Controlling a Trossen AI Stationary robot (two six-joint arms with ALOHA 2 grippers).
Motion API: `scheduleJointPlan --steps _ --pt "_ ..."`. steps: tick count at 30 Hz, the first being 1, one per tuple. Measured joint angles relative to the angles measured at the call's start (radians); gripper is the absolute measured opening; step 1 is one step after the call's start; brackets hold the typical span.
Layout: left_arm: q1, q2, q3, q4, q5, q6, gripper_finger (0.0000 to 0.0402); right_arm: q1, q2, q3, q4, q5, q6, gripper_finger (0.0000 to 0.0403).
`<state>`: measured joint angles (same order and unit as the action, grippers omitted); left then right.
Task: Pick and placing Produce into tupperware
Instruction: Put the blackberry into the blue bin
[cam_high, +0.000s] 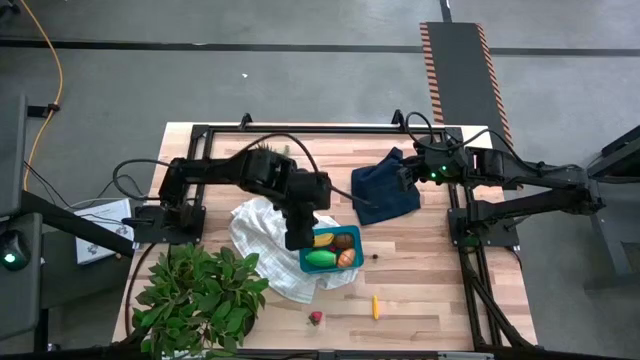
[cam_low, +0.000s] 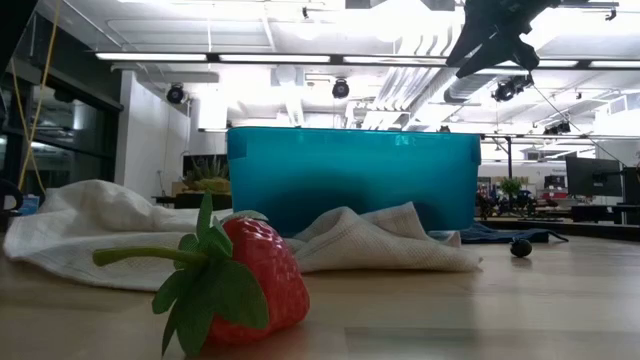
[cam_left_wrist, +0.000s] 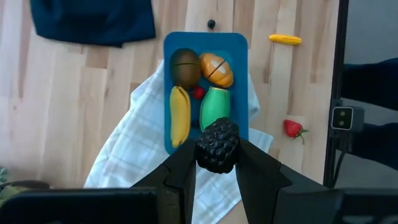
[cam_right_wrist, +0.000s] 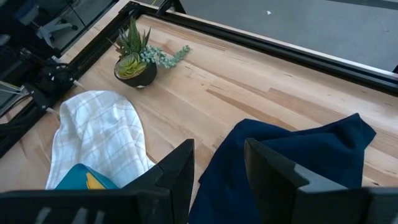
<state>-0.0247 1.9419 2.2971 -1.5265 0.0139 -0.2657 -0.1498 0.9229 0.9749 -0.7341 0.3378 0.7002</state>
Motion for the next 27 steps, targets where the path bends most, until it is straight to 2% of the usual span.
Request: scheduleJointPlan --steps 10,20,27 --pt "-0.008 0.0 -0.205 0.125 0.0 -0.001 0.0086 0.022 0.0 0.0 -0.001 0.0 0.003 0.0133" --pt "-0.008 0.0 -0.492 0.351 0.047 -0.012 0.0086 0.022 0.0 0.0 -0.002 0.0 0.008 0.0133" --pt "-0.008 0.001 -0.634 0.485 0.049 -0.031 0.0086 0.022 0.0 0.0 -0.002 0.0 0.007 0.0133"
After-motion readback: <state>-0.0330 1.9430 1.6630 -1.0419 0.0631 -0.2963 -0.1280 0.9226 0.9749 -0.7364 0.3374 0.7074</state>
